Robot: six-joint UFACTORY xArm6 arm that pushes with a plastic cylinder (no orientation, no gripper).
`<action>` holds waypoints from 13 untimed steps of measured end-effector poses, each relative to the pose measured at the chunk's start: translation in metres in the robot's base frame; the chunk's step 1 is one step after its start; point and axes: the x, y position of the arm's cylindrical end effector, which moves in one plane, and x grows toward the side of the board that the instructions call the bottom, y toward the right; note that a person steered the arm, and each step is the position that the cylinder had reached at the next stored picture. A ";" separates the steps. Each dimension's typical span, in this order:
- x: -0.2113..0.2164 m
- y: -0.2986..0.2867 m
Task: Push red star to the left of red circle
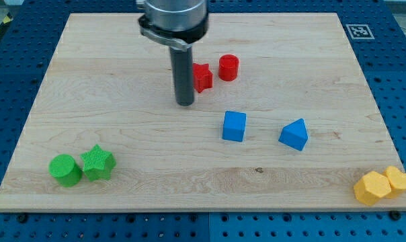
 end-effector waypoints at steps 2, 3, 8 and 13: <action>-0.014 0.014; -0.044 0.044; 0.000 0.077; -0.082 0.078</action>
